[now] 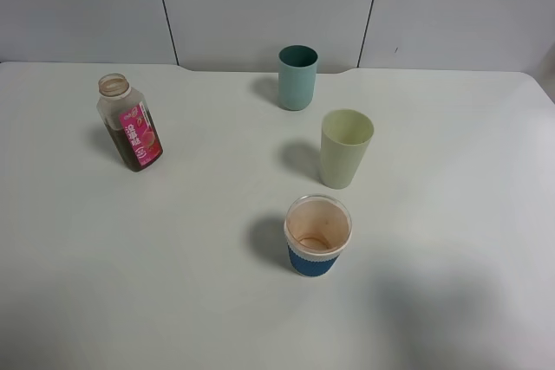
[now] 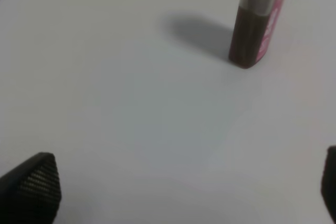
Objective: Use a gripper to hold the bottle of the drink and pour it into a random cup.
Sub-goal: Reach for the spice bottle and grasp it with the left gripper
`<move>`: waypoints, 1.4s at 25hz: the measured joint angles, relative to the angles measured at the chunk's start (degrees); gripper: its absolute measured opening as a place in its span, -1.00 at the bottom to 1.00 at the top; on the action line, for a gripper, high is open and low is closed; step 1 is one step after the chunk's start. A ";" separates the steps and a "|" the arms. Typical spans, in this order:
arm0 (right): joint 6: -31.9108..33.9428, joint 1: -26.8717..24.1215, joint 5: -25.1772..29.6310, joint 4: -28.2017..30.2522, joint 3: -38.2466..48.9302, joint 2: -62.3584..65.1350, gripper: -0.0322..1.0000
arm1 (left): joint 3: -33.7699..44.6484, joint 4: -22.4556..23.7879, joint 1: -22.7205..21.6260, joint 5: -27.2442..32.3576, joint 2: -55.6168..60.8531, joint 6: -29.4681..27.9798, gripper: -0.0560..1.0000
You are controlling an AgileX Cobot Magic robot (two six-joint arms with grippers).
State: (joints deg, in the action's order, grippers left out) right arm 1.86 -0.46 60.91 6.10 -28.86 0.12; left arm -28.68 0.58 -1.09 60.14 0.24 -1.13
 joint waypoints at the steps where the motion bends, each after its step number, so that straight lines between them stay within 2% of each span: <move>1: 0.00 0.00 0.00 0.00 0.00 0.00 0.98 | 0.00 0.00 0.00 0.00 0.00 0.00 0.96; 35: 0.00 0.00 0.00 0.00 0.00 0.00 0.98 | 0.00 0.00 0.00 0.00 0.00 0.00 0.96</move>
State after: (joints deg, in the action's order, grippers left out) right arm 1.86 -0.46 60.91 6.10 -28.86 0.12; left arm -28.68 0.58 -1.09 60.14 0.24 -1.13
